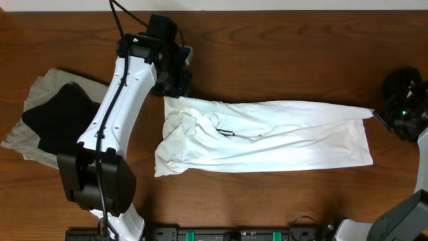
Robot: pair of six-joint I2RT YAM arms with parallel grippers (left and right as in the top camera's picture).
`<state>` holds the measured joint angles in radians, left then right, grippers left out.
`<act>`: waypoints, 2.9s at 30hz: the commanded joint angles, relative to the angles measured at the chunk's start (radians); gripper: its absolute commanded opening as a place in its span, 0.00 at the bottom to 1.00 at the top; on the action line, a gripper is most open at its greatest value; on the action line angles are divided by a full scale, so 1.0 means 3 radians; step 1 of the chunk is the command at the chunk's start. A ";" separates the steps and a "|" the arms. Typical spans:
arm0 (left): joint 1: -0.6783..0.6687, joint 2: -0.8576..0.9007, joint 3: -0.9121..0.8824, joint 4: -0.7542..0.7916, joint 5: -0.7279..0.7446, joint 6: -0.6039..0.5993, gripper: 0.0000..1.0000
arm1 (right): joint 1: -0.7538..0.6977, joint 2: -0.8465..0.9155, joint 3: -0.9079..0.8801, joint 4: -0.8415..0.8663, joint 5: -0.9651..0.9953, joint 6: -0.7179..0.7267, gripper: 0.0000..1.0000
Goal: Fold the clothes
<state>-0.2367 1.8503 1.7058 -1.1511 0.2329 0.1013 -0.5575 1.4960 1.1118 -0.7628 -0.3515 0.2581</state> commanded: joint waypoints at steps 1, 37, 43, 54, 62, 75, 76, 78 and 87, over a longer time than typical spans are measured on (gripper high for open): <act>0.0008 0.0010 0.0000 -0.0113 0.0122 -0.0022 0.06 | -0.0023 -0.0041 0.0023 -0.0107 -0.0041 -0.0097 0.01; -0.0023 0.0010 -0.0721 -0.0650 0.0205 -0.0022 0.06 | -0.0023 0.0366 0.0020 -0.0352 0.1049 -0.0092 0.01; -0.0023 0.0010 -0.0721 -0.0830 0.0206 -0.0032 0.06 | -0.0023 0.0366 0.0020 -0.0336 0.1061 -0.0090 0.01; -0.0023 0.0010 -0.0721 -0.0886 0.0206 -0.0031 0.17 | -0.0023 0.0366 0.0020 -0.0336 0.1059 -0.0090 0.16; -0.0023 0.0010 -0.0721 -0.0912 0.0207 -0.0032 0.28 | -0.0020 0.0366 0.0020 -0.0226 0.0750 -0.0169 0.07; -0.0025 0.0010 -0.0721 -0.0689 0.0320 -0.0033 0.19 | 0.0069 0.0366 0.0014 -0.0202 -0.0460 -0.0718 0.07; -0.0034 0.0010 -0.0721 -0.0629 0.0320 -0.0045 0.18 | 0.0103 0.0366 -0.0001 -0.0214 -0.0460 -0.0726 0.07; -0.0058 0.0010 -0.0721 -0.0534 0.0320 -0.0071 0.18 | 0.0163 0.0366 -0.0036 -0.0212 -0.0455 -0.0743 0.07; -0.0387 0.0029 -0.0858 -0.0056 0.0319 -0.0123 0.15 | 0.0397 0.0369 -0.0430 0.0099 -0.0387 -0.0722 0.08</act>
<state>-0.3241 1.8503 1.4811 -1.1866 0.3153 0.0746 -0.4545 1.6035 1.0241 -0.7509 -0.4549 0.0551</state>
